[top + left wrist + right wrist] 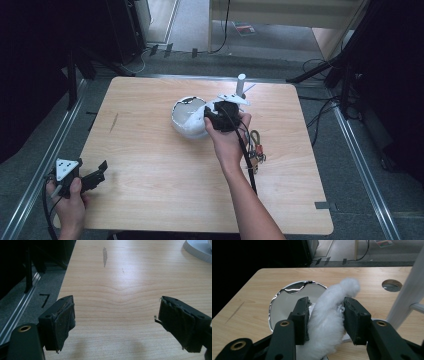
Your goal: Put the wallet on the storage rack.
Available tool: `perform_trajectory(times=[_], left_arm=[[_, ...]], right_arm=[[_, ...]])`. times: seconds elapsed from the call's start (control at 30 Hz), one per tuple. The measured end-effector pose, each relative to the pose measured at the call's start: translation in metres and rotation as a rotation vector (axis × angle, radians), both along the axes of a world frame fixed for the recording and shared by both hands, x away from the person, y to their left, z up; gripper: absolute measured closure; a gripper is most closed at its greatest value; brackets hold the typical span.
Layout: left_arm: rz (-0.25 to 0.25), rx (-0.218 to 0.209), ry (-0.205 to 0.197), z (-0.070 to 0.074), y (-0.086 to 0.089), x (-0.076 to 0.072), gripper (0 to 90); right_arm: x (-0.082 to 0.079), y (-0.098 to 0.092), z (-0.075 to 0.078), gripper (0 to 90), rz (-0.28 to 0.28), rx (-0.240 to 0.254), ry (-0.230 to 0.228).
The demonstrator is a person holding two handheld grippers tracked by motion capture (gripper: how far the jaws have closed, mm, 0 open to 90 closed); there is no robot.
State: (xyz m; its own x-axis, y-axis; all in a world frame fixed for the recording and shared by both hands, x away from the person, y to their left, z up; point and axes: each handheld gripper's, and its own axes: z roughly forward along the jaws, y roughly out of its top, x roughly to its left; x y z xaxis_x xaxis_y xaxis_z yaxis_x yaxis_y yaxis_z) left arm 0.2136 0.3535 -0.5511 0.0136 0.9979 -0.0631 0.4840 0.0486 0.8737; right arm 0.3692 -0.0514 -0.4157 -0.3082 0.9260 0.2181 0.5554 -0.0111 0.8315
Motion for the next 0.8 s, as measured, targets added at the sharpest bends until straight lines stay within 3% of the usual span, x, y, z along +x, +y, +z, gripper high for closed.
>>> perform_trajectory(times=[0.37, 0.47, 0.67, 0.8], left_arm=[[-0.002, 0.005, 0.002, 0.000, 0.000, 0.000, 14.6], [-0.001, 0.004, 0.002, 0.000, 0.000, 0.000, 14.6], [0.000, 0.001, 0.002, 0.000, 0.000, 0.000, 14.6], [0.000, -0.001, 0.002, 0.000, 0.000, 0.000, 14.6]], right_arm=[[-0.004, 0.011, -0.003, 51.0, 0.101, -0.022, -0.024], [-0.001, 0.012, -0.006, 51.7, 0.103, -0.028, -0.031], [0.001, 0.017, -0.009, 56.3, 0.108, -0.045, -0.091], [0.007, 0.021, -0.019, 59.7, 0.100, -0.093, -0.065]])
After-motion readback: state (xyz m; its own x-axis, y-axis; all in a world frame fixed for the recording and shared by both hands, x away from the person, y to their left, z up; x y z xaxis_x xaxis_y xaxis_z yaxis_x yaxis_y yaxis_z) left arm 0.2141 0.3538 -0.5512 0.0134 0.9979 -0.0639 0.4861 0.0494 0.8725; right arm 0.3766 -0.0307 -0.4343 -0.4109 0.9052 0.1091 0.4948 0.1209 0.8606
